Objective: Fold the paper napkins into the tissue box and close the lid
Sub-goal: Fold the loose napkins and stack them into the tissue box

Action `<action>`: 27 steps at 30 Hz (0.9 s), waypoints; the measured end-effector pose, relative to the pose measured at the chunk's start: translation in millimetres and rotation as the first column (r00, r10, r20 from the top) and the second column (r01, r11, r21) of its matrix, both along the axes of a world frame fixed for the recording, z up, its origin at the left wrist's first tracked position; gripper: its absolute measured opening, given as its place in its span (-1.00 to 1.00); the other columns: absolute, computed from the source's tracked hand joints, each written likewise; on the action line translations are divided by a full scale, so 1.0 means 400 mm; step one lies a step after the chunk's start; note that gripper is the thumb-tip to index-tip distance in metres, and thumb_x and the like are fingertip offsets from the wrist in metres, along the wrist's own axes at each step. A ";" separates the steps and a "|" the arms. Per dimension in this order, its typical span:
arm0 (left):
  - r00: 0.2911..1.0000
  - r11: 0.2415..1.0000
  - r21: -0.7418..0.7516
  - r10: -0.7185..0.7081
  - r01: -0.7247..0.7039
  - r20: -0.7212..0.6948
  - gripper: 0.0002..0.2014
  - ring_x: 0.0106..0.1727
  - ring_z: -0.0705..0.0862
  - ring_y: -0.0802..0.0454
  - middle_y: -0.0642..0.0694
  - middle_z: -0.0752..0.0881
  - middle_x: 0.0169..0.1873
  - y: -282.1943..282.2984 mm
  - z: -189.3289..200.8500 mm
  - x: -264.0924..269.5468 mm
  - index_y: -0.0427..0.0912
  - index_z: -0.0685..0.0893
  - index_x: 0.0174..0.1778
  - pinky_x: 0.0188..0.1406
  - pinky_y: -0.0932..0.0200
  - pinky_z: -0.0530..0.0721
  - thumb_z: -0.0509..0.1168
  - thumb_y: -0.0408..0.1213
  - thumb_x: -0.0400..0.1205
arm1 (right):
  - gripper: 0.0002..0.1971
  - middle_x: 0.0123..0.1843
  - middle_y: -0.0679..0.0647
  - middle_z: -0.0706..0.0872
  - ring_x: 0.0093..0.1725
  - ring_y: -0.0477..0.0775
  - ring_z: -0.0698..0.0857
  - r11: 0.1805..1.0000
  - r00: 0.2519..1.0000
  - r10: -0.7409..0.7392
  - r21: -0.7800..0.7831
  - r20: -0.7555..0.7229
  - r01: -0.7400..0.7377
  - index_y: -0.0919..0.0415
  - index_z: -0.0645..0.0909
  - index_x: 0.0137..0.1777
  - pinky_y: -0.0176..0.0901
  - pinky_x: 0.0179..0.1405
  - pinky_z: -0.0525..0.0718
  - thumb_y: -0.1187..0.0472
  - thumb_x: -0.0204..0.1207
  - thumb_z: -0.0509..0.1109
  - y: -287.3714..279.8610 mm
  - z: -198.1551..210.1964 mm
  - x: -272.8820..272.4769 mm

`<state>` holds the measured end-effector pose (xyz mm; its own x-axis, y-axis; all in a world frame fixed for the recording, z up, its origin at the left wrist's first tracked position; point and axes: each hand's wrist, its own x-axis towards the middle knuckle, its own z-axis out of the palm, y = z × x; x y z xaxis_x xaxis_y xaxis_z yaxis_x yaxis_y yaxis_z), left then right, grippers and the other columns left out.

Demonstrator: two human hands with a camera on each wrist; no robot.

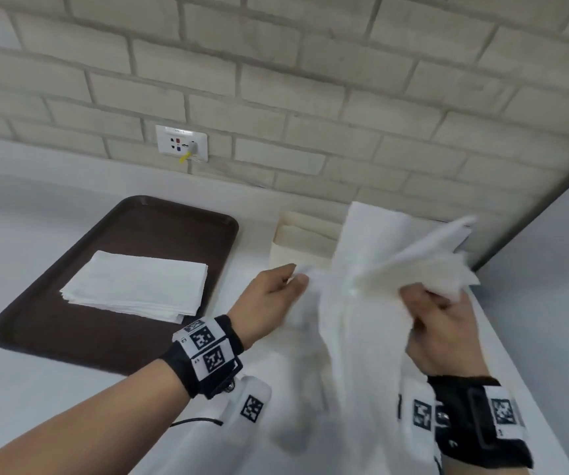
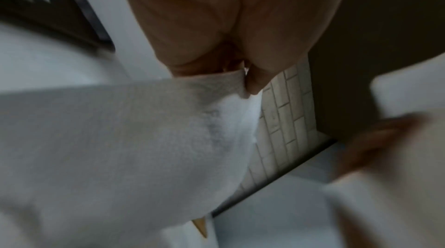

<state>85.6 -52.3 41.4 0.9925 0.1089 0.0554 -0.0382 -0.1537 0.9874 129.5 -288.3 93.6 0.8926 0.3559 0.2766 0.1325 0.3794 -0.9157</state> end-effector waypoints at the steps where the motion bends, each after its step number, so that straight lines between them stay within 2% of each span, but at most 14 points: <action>1: 1.000 0.998 -0.053 -0.024 0.023 -0.009 -0.66 -0.15 0.70 -0.04 -0.23 0.78 -0.18 -0.012 0.005 0.003 -0.35 0.70 0.03 -0.08 -0.13 0.75 0.31 -0.07 0.73 | -0.95 -0.17 0.01 0.90 -0.12 -0.01 0.88 0.998 0.999 -0.042 -0.057 -0.020 0.041 0.00 0.90 -0.21 -0.17 -0.17 0.82 0.15 0.35 0.62 0.016 -0.011 0.001; 2: 0.999 0.992 -0.120 -0.031 0.028 -0.023 -0.77 -0.03 0.80 -0.03 -0.17 0.86 -0.04 -0.022 0.013 0.004 -0.26 0.77 0.13 0.01 -0.12 0.81 0.29 -0.21 0.74 | -0.85 -0.09 0.05 0.91 -0.03 0.07 0.89 0.990 0.997 -0.066 -0.129 -0.038 0.060 -0.03 0.90 -0.16 -0.14 -0.11 0.83 0.23 0.41 0.52 0.029 -0.028 0.004; 4: 0.999 0.970 -0.244 -0.029 0.016 -0.047 -0.74 0.14 0.85 -0.08 -0.11 0.88 0.11 -0.037 0.026 0.009 -0.13 0.81 0.23 0.16 -0.11 0.81 0.22 -0.38 0.80 | -0.83 0.07 0.16 0.90 0.15 0.23 0.86 0.980 0.988 -0.078 -0.193 -0.132 0.052 0.02 0.90 -0.03 0.09 0.11 0.83 0.20 0.44 0.52 0.031 -0.067 0.018; 5: 0.998 0.955 -0.297 -0.030 0.013 -0.053 -0.71 0.23 0.83 -0.16 -0.14 0.87 0.18 -0.041 0.028 0.015 -0.11 0.80 0.28 0.30 -0.23 0.77 0.19 -0.38 0.83 | -0.82 0.12 0.19 0.88 0.18 0.25 0.85 0.972 0.983 -0.104 -0.223 -0.153 0.068 0.05 0.89 0.02 0.21 0.22 0.78 0.11 0.42 0.58 0.029 -0.077 0.021; 7: 0.998 0.926 -0.376 -0.002 -0.021 -0.060 -0.70 0.36 0.78 -0.23 -0.17 0.83 0.27 -0.045 0.031 0.027 -0.11 0.77 0.36 0.49 -0.38 0.63 0.14 -0.31 0.88 | -0.56 0.16 0.19 0.88 0.20 0.22 0.84 0.962 0.984 -0.102 -0.268 -0.149 0.059 0.05 0.87 0.07 0.32 0.35 0.69 -0.16 0.25 0.73 0.010 -0.103 0.035; 8: 0.998 0.912 -0.408 0.013 -0.037 -0.060 -0.69 0.40 0.76 -0.18 -0.14 0.82 0.30 -0.046 0.027 0.034 -0.11 0.77 0.37 0.54 -0.37 0.59 0.13 -0.27 0.90 | -0.43 0.16 0.18 0.88 0.20 0.21 0.84 0.956 0.984 -0.106 -0.288 -0.141 0.062 0.04 0.87 0.08 0.34 0.37 0.68 -0.26 0.14 0.76 0.007 -0.108 0.040; 10: 0.996 0.884 -0.462 0.046 -0.074 -0.070 -0.67 0.43 0.74 -0.07 -0.07 0.82 0.33 -0.047 0.027 0.043 -0.06 0.78 0.36 0.60 -0.27 0.54 0.09 -0.24 0.91 | -0.36 0.15 0.16 0.88 0.20 0.20 0.85 0.948 0.984 -0.118 -0.310 -0.133 0.072 0.03 0.87 0.09 0.36 0.38 0.68 -0.33 0.08 0.76 0.004 -0.110 0.050; 12: 0.996 0.845 -0.527 0.053 -0.085 -0.076 -0.65 0.42 0.74 -0.02 -0.05 0.82 0.32 -0.049 0.033 0.046 -0.05 0.78 0.33 0.61 -0.20 0.54 0.06 -0.24 0.92 | -0.50 0.15 0.13 0.88 0.21 0.19 0.84 0.939 0.984 -0.138 -0.332 -0.114 0.094 0.01 0.87 0.10 0.37 0.39 0.67 -0.24 0.23 0.72 0.008 -0.114 0.059; 15: 0.996 0.791 -0.607 0.030 -0.073 -0.081 -0.61 0.40 0.75 -0.02 -0.08 0.82 0.32 -0.050 0.037 0.052 -0.09 0.74 0.37 0.56 -0.10 0.59 0.00 -0.17 0.92 | -0.80 0.11 0.07 0.89 0.18 0.13 0.85 0.919 0.984 -0.166 -0.373 -0.063 0.131 -0.04 0.88 0.05 0.31 0.38 0.70 0.03 0.43 0.58 0.023 -0.114 0.060; 18: 0.997 0.774 -0.632 -0.013 -0.041 -0.081 -0.60 0.38 0.77 -0.09 -0.15 0.82 0.32 -0.051 0.036 0.051 -0.16 0.70 0.42 0.46 -0.05 0.67 0.03 -0.09 0.91 | -0.82 0.09 0.03 0.90 0.16 0.10 0.86 0.901 0.985 -0.171 -0.410 -0.038 0.140 0.01 0.88 0.03 0.27 0.36 0.71 0.10 0.44 0.56 0.037 -0.115 0.059; 22: 0.997 0.796 -0.602 0.033 -0.066 -0.066 -0.70 0.30 0.80 -0.19 -0.26 0.82 0.27 -0.049 0.012 0.055 -0.23 0.71 0.38 0.37 -0.10 0.72 0.13 -0.26 0.89 | -0.75 0.09 0.01 0.90 0.16 0.08 0.85 0.894 0.982 -0.185 -0.422 -0.034 0.154 0.10 0.84 0.12 0.23 0.36 0.71 0.11 0.45 0.55 0.041 -0.117 0.061; 27: 0.996 0.790 -0.607 0.051 -0.086 -0.076 -0.70 0.20 0.84 -0.11 -0.22 0.86 0.18 -0.043 0.024 0.050 -0.24 0.76 0.29 0.23 0.04 0.79 0.14 -0.23 0.88 | -0.78 0.04 0.01 0.91 0.11 0.07 0.86 0.886 0.985 -0.170 -0.441 -0.014 0.146 0.11 0.85 0.04 0.11 0.26 0.74 0.09 0.43 0.56 0.039 -0.114 0.057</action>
